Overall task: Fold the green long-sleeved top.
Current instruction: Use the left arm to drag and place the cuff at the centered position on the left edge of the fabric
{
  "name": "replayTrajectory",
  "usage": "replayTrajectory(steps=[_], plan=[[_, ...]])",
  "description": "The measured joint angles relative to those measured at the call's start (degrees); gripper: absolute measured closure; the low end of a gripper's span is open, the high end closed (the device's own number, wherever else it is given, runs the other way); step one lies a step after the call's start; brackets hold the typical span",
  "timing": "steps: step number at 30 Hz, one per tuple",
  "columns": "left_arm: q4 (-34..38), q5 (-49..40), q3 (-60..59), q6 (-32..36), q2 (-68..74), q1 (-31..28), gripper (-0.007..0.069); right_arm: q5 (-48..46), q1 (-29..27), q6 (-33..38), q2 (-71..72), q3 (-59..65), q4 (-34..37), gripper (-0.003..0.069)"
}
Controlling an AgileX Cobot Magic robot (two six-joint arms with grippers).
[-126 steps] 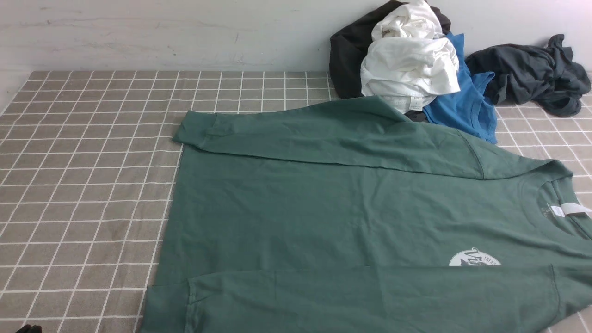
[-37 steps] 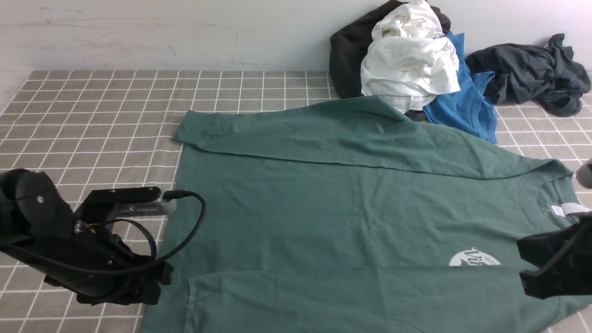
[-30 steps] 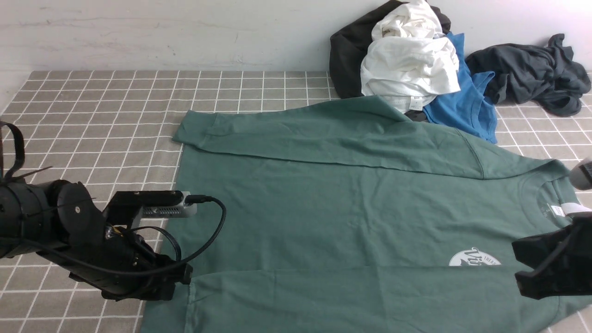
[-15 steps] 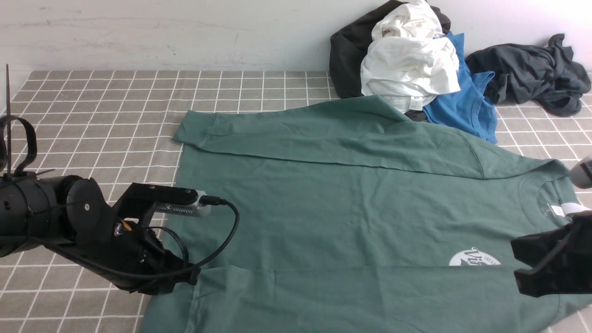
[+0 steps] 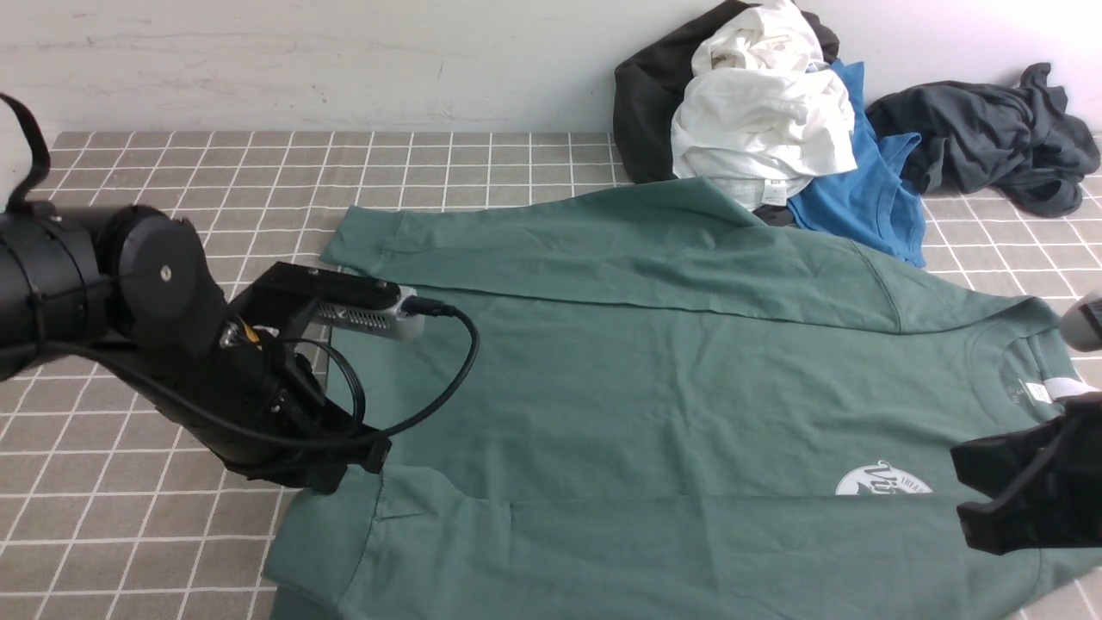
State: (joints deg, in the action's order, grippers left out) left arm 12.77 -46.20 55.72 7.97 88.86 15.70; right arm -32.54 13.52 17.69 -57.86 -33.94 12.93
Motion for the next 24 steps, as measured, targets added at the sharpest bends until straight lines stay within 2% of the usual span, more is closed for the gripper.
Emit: replayTrajectory(steps=[3, 8, 14, 24], plan=[[-5.1, -4.6, 1.4, -3.3, -0.1, 0.0, 0.0599, 0.0, 0.0, 0.0, 0.0, 0.0, 0.0, 0.0673], [-13.3, -5.3, 1.4, -9.7, 1.5, 0.0, 0.0589, 0.0, 0.0, 0.0, 0.0, 0.0, 0.5, 0.0673], [-15.0, -4.3, 1.4, -10.9, 4.6, 0.0, 0.0508, 0.0, 0.0, 0.0, 0.0, 0.0, 1.4, 0.0673], [-15.6, -3.0, 1.4, -11.1, 4.8, 0.0, 0.0449, -0.5, 0.0, 0.0, 0.0, 0.0, 2.3, 0.0673]])
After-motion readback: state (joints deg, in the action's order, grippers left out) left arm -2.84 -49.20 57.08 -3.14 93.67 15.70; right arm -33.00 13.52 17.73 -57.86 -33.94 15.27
